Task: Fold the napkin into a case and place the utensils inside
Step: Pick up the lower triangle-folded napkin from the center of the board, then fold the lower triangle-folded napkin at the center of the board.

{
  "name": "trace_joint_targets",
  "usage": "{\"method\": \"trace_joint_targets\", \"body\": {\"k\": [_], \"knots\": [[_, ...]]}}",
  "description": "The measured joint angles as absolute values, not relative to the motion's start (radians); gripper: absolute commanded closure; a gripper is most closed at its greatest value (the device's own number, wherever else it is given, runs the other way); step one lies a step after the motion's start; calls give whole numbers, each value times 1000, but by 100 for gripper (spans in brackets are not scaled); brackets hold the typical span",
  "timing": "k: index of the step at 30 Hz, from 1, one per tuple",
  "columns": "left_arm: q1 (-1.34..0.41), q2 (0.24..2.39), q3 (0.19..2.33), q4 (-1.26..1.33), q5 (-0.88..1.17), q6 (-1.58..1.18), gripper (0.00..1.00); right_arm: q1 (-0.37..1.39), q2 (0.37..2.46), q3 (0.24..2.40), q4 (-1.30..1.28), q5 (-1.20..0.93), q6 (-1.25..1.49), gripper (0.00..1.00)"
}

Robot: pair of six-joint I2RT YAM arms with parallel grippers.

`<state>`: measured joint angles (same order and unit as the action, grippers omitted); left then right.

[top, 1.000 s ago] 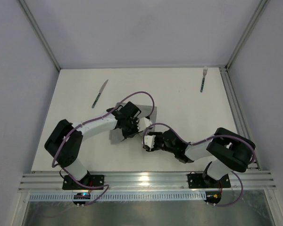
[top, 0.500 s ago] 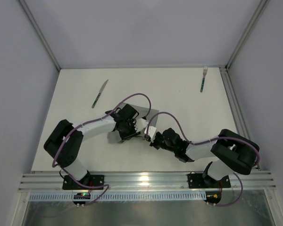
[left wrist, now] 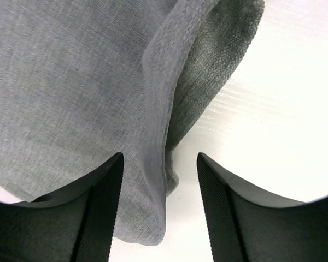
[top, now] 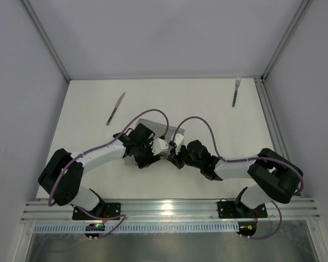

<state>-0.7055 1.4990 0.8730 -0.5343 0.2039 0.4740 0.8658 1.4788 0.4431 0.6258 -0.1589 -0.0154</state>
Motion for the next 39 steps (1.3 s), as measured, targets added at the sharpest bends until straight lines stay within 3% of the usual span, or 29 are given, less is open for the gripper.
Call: {"method": "trace_joint_targets", "body": {"k": [10,15,28,39], "knots": [[-707,1534,823,-432,102,425,41,805,1480,443,619,-226,156,97],[-709,1534,803,-353,-1,416,59,772,1480,441,626,-259,207,97],[-620,1404,697,-351,-93,458,63,702,1480,407,626,-354,223,97],[-540,1390,718,-397,-17,461,83,678,1480,403,628,-392,230,97]]}}
